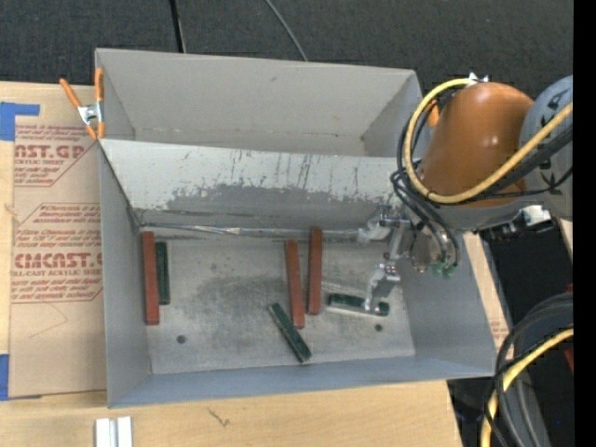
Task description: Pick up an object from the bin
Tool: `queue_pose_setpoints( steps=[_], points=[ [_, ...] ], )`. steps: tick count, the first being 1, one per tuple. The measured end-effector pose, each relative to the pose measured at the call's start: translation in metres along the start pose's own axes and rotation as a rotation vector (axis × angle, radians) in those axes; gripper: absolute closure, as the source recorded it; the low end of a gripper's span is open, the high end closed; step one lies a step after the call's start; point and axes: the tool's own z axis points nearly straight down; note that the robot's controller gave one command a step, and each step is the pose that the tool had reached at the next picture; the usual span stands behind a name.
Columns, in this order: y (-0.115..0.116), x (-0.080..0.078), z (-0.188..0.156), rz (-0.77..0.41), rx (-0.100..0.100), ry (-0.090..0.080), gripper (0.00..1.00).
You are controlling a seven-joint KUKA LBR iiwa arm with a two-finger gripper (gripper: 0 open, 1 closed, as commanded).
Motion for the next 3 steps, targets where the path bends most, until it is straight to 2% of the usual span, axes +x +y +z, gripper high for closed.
queue_pose_setpoints(
  steps=[1,2,3],
  points=[
    [-0.006,0.002,0.047,-0.023,0.000,-0.007,0.00],
    [-0.008,0.011,0.136,0.052,-0.001,-0.009,1.00],
    [-0.008,0.011,0.136,0.052,-0.001,-0.009,1.00]
  ],
)
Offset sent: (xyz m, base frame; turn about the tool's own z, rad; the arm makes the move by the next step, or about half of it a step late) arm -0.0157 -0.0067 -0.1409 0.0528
